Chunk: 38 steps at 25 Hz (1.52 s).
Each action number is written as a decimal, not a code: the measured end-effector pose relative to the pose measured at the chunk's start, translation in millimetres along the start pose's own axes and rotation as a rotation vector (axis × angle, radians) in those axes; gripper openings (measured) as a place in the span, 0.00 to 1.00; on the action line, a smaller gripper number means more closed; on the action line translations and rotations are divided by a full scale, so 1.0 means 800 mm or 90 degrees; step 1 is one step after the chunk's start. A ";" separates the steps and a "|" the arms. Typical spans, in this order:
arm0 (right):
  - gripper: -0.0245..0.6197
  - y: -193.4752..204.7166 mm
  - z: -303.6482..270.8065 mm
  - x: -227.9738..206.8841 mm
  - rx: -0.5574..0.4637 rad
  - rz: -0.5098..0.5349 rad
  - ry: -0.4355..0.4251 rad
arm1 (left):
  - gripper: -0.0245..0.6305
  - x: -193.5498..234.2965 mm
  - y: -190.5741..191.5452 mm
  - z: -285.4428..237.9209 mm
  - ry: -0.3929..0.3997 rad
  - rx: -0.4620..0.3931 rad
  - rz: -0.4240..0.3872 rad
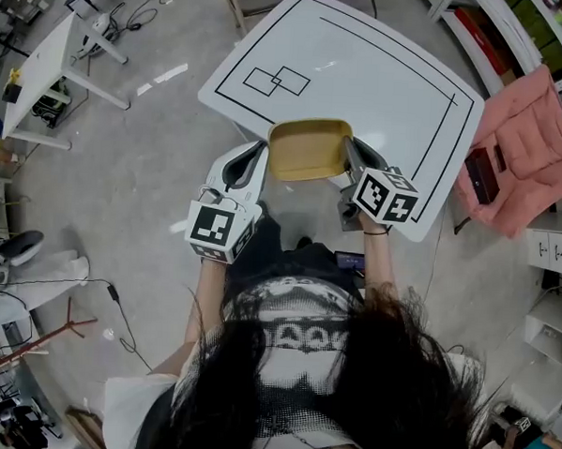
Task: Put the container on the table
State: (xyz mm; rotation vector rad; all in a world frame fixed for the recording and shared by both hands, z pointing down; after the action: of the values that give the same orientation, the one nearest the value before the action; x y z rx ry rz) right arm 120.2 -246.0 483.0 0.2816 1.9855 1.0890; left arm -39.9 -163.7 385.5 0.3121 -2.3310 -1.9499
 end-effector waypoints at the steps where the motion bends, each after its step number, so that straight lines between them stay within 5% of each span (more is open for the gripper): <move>1: 0.06 -0.001 -0.005 -0.003 0.000 -0.002 0.004 | 0.04 0.004 0.002 -0.007 0.004 0.002 0.001; 24: 0.06 -0.103 -0.284 -0.041 -0.005 -0.022 0.136 | 0.04 0.247 -0.032 -0.244 0.141 -0.017 -0.023; 38: 0.06 -0.070 -0.450 -0.095 0.103 -0.071 0.181 | 0.04 0.327 -0.032 -0.314 0.157 -0.015 -0.018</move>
State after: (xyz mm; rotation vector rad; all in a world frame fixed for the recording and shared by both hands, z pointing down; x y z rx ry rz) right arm -93.6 -534.1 581.3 0.1021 2.3181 0.9404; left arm -243.3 -465.2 389.4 0.5525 -2.1585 -1.8307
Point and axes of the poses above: the fingertips, and each gripper's own axes: z backward along the fingers, x to its left, y out of its underside, the point moved 2 cm from there along z, backward along the fingers, and after that the axes turned 9 degrees about -y, right-handed, at the moved point
